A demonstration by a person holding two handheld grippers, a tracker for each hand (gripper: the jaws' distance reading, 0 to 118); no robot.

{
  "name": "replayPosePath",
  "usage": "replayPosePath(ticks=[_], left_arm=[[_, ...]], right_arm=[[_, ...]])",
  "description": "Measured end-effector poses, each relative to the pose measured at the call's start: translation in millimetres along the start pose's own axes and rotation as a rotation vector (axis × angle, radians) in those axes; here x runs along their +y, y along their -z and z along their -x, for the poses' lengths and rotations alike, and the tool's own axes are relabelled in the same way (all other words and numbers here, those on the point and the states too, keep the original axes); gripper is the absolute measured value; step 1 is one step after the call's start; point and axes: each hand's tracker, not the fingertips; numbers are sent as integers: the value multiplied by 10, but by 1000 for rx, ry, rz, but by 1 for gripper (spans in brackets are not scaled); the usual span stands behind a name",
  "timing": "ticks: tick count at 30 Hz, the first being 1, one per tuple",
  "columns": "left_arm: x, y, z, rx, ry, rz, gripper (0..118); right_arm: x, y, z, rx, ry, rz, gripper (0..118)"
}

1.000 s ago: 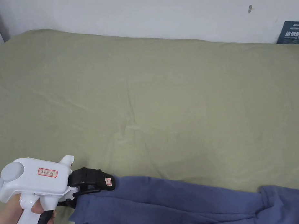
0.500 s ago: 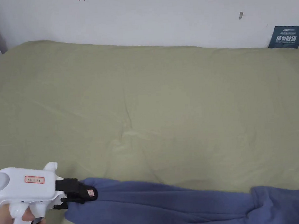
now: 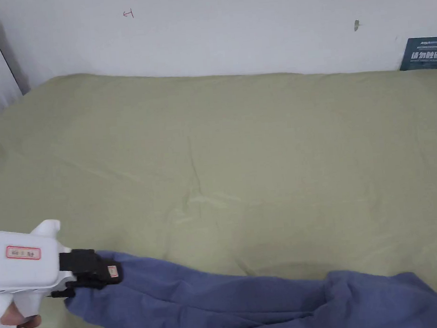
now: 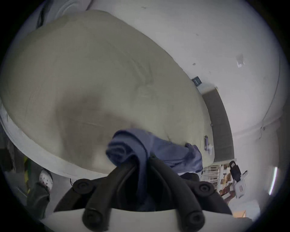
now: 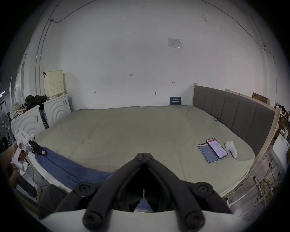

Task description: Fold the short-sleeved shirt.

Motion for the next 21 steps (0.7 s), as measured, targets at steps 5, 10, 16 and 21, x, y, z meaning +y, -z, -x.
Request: replayPosePath(ticks=[5,10,16,21], left_arm=[[-145,293,-809,1,164,65,4],[-309,919,-1354,5,256,126,4],[-600,1916,-1677,66,319,223,7],[-704,2165,-1722,37,343,236,115]], right_arm=[[-64,-94,-54,24,29,13,0],[-162,-113,-172,20,22,24,0],[-203,-98,-283,11,45,35,0],[-209,-84,-350,-9,60,46,0]])
